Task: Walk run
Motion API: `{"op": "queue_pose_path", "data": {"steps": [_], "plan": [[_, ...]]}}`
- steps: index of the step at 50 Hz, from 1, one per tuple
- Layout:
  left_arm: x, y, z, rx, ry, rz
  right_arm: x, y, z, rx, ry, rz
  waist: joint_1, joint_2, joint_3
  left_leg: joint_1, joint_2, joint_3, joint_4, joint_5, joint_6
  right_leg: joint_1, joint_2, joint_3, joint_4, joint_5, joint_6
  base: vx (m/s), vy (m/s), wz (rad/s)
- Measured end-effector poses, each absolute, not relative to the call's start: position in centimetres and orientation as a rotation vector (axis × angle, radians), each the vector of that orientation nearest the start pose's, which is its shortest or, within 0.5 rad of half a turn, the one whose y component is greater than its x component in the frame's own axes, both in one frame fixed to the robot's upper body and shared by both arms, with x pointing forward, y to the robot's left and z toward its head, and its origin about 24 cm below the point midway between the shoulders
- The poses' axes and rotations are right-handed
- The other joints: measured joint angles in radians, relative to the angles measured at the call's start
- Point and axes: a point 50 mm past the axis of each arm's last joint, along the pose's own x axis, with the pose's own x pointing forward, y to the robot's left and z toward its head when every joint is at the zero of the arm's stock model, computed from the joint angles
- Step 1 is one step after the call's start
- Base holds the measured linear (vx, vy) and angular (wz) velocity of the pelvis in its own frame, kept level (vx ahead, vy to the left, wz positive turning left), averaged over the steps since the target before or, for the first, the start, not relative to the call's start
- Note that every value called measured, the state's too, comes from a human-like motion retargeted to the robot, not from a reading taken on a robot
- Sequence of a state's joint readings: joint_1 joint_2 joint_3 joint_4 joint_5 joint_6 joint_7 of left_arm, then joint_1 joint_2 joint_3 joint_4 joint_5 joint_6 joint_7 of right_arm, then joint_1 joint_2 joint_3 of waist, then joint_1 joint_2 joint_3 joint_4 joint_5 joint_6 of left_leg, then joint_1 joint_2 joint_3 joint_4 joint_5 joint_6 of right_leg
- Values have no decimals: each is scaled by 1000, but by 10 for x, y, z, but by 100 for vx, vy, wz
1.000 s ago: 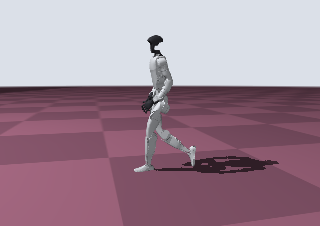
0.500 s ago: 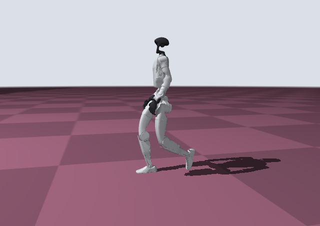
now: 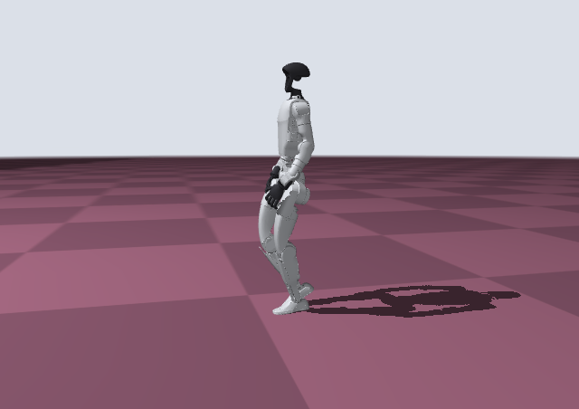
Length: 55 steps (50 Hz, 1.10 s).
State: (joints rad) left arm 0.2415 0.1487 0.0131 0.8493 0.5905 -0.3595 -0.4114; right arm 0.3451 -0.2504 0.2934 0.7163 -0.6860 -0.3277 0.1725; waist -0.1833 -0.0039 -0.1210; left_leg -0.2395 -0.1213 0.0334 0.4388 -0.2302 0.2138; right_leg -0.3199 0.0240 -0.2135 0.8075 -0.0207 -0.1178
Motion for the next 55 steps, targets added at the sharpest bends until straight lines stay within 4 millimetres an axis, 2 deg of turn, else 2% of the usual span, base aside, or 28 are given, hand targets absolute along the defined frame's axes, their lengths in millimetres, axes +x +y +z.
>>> {"op": "queue_pose_path", "data": {"steps": [3, 6, 8, 10, 11, 12, 13, 14, 15, 17, 18, 20, 22, 25, 28, 32, 35, 37, 38, 39, 40, 42, 43, 46, 47, 50, 53, 55], "plan": [[76, 178, -145, 427, 890, -727, 72, -157, -127, -698, 611, 587, -102, 26, 29, 136, 32, 1, -130, 150, -91, -59, -70, 2, -299, 7, 76, 105, -34, 113], [75, 181, -145, 404, 896, -750, 86, -160, -115, -692, 481, 419, -147, -1, 64, 274, 28, 10, -201, 248, -144, -92, -105, 151, -578, -20, 162, 124, -51, 62], [79, 185, -144, 397, 882, -725, 89, -162, -113, -723, 451, 356, -138, -20, 85, 346, 42, 38, -201, 279, -167, -115, -126, 271, -668, -62, 187, 94, -38, 1], [83, 185, -142, 398, 864, -721, 89, -164, -114, -751, 460, 337, -162, -51, 105, 395, 33, 10, -124, 291, -179, -113, -142, 364, -668, 14, 237, 111, -44, 88], [84, 187, -142, 400, 866, -731, 88, -163, -115, -741, 469, 359, -181, -73, 106, 400, 31, 7, -46, 301, -191, -104, -174, 285, -630, 145, 234, 140, -62, 108], [81, 189, -142, 399, 881, -742, 86, -160, -116, -725, 485, 393, -183, -88, 99, 395, 31, 22, 40, 317, -202, -103, -199, 204, -576, 199, 204, 153, -77, 13], [72, 191, -144, 393, 919, -754, 79, -153, -118, -695, 513, 450, -151, -91, 74, 371, 39, 75, 141, 345, -215, -119, -209, 121, -488, 101, 122, 137, -71, 6], [70, 191, -146, 413, 945, -783, 81, -153, -120, -674, 535, 475, -141, -76, 77, 309, 84, 76, 286, 354, -220, -125, -168, 150, -418, 26, 93, 111, -56, 82], [72, 189, -148, 447, 965, -822, 85, -154, -121, -656, 553, 485, -142, -50, 92, 230, 147, 50, 452, 353, -223, -127, -102, 233, -357, -37, 90, 81, -30, 172], [76, 179, -150, 454, 964, -839, 89, -167, -125, -597, 625, 461, -123, -50, 82, 151, 173, 65, 557, 326, -197, -79, -181, 79, -358, -67, 68, 68, -16, 132], [77, 174, -150, 445, 950, -824, 82, -166, -130, -556, 670, 472, -131, -60, 67, 136, 196, 134, 549, 315, -159, -57, -170, 101, -361, -84, 55, 65, -10, 86], [87, 174, -145, 479, 868, -778, 75, -166, -138, -455, 743, 476, -114, -62, 64, 84, 184, 192, 498, 287, -148, -2, -185, 46, -421, -65, 46, 58, 1, 60], [99, 175, -136, 548, 769, -748, 70, -174, -141, -402, 786, 491, -54, -73, 63, 13, 121, 201, 406, 248, -179, 76, -186, 5, -540, -13, 60, 62, 4, 37], [114, 180, -124, 621, 652, -734, 61, -181, -142, -431, 824, 558, 21, -80, 73, -32, 59, 236, 168, 211, -197, 184, -183, -131, -672, 29, 91, 44, -3, 67], [122, 186, -118, 649, 605, -724, 57, -184, -142, -508, 826, 607, 33, -55, 95, -28, 63, 329, -62, 162, -157, 272, -119, -252, -732, -12, 81, 50, -8, 157], [118, 186, -122, 614, 652, -745, 47, -179, -145, -524, 847, 634, 47, -36, 124, -55, 14, 445, -251, 67, -127, 365, -34, -344, -764, -112, 41, 59, -6, 155], [114, 181, -129, 574, 707, -762, 42, -174, -149, -465, 898, 657, 51, -14, 129, -19, -4, 675, -361, 54, -144, 410, 19, -371, -754, -152, 45, 43, 0, 128], [107, 178, -133, 561, 722, -735, 41, -173, -152, -431, 935, 651, 29, -7, 115, 28, -30, 778, -409, 86, -70, 438, 36, -430, -733, -126, 63, 73, 1, 123], [104, 176, -134, 555, 721, -703, 42, -172, -152, -426, 938, 640, 22, -17, 106, 47, -47, 764, -417, 102, 10, 446, 30, -437, -715, -98, 81, 81, -11, 57], [98, 176, -136, 539, 727, -653, 42, -170, -153, -438, 934, 635, 32, -36, 100, 67, -51, 736, -418, 91, 41, 461, 25, -403, -692, -60, 100, 96, -21, -18], [91, 175, -138, 519, 739, -596, 42, -167, -153, -459, 928, 633, 51, -59, 95, 89, -48, 702, -415, 65, 48, 479, 21, -348, -666, -17, 121, 102, -35, -78], [77, 172, -144, 417, 792, -469, 44, -161, -154, -542, 896, 634, 74, -84, 76, 96, -40, 602, -394, 17, 48, 494, 7, -353, -591, 160, 140, 86, -18, -52], [70, 166, -147, 329, 829, -443, 45, -159, -154, -578, 881, 642, 71, -72, 64, 112, -8, 643, -377, 8, 48, 471, -1, -346, -520, 257, 143, 70, 23, 47], [64, 166, -152, 178, 931, -470, 52, -157, -152, -644, 841, 659, 26, 6, 57, 120, 54, 536, -344, -10, 48, 321, 32, -257, -236, 396, 58, 53, 28, 138], [62, 170, -153, 187, 957, -495, 55, -157, -152, -653, 831, 656, 19, 30, 59, 129, 68, 512, -341, -12, 48, 277, 38, -236, -149, 386, 23, 59, 25, 149], [64, 177, -153, 302, 974, -591, 68, -157, -147, -641, 780, 604, 5, 68, 61, 153, 65, 447, -357, 2, 48, 145, 47, -133, 14, 221, -36, 43, 24, 183], [63, 164, -157, 298, 976, -631, 76, -158, -142, -561, 731, 510, -22, 103, 59, 170, 48, 340, -364, 25, 47, 53, 7, -94, 39, 102, -102, 34, 25, 263], [59, 152, -161, 247, 998, -656, 80, -159, -138, -503, 690, 464, -59, 127, 65, 183, 39, 245, -357, 37, 47, 14, -1, -61, -21, 68, -112, 37, 22, 333]]}}
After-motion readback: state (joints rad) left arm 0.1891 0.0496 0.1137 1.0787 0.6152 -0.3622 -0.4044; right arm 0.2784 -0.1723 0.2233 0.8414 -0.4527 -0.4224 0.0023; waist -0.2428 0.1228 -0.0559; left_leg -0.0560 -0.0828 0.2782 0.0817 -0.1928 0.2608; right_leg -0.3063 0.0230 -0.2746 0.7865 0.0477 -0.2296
